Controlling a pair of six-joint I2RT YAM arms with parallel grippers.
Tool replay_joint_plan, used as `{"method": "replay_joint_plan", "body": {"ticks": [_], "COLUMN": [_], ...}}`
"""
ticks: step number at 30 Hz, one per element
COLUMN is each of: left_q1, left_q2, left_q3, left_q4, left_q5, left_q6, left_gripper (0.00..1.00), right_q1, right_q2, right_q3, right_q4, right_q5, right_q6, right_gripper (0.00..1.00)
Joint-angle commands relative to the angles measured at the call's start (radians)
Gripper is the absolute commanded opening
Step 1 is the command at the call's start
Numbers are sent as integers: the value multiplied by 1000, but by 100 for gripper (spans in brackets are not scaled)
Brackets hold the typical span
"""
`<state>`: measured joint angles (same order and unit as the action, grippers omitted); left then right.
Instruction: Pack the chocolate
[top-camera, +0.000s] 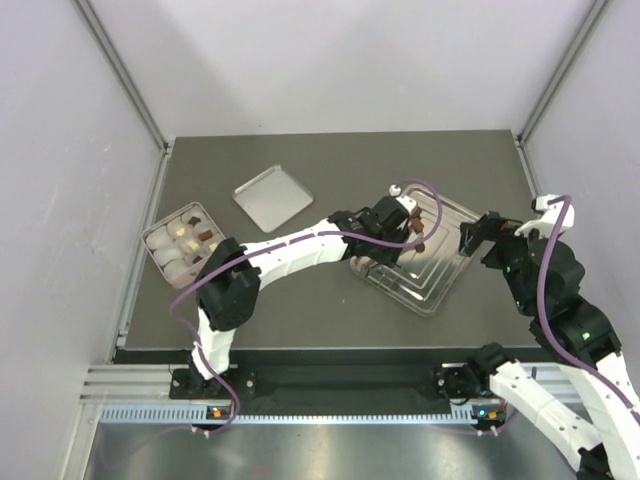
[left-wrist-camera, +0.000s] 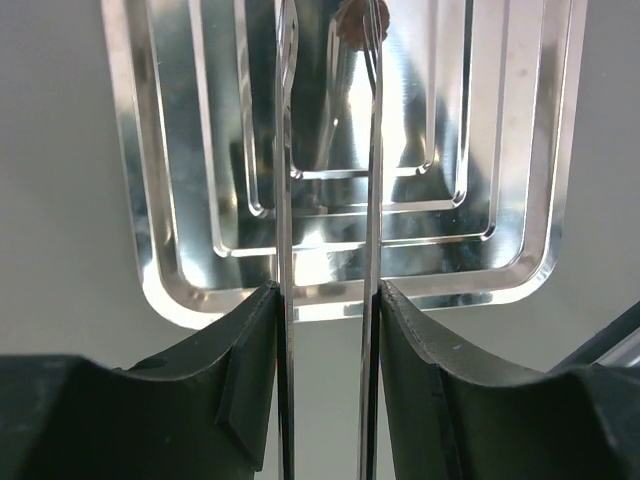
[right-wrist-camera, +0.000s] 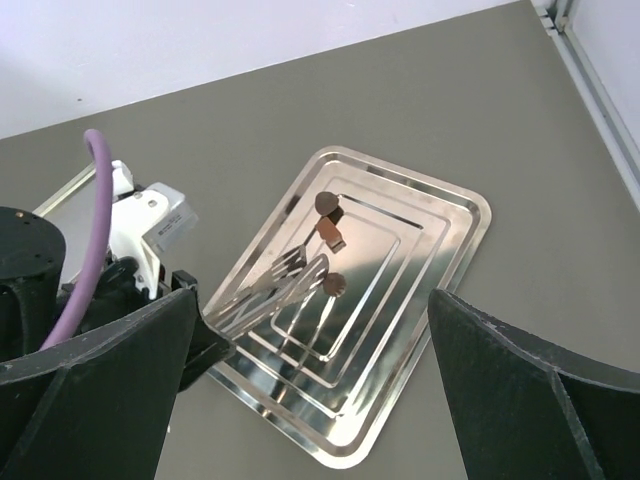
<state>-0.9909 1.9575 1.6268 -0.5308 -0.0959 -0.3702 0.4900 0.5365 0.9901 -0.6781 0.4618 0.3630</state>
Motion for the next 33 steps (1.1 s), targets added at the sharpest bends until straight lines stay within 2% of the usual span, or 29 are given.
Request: {"method": "replay_joint_plan", "body": {"ticks": [1, 23, 33], "left_q1": [3, -17, -54], "left_q2": [17, 78, 75], "left_q3": [61, 31, 24], "left_q4": [87, 107, 81], "left_q5": [59, 71, 18], "left_q6": [42, 50, 57], "left_gripper": [47, 48, 48], "right_q1": [15, 15, 15], "right_q2": [-7, -29, -27], "right_q3": [48, 42, 39], "right_q4": [-6, -8, -8], "right_q5": [47, 71, 64], "right_q6": [4, 2, 8], "right_gripper": [100, 100, 100]}}
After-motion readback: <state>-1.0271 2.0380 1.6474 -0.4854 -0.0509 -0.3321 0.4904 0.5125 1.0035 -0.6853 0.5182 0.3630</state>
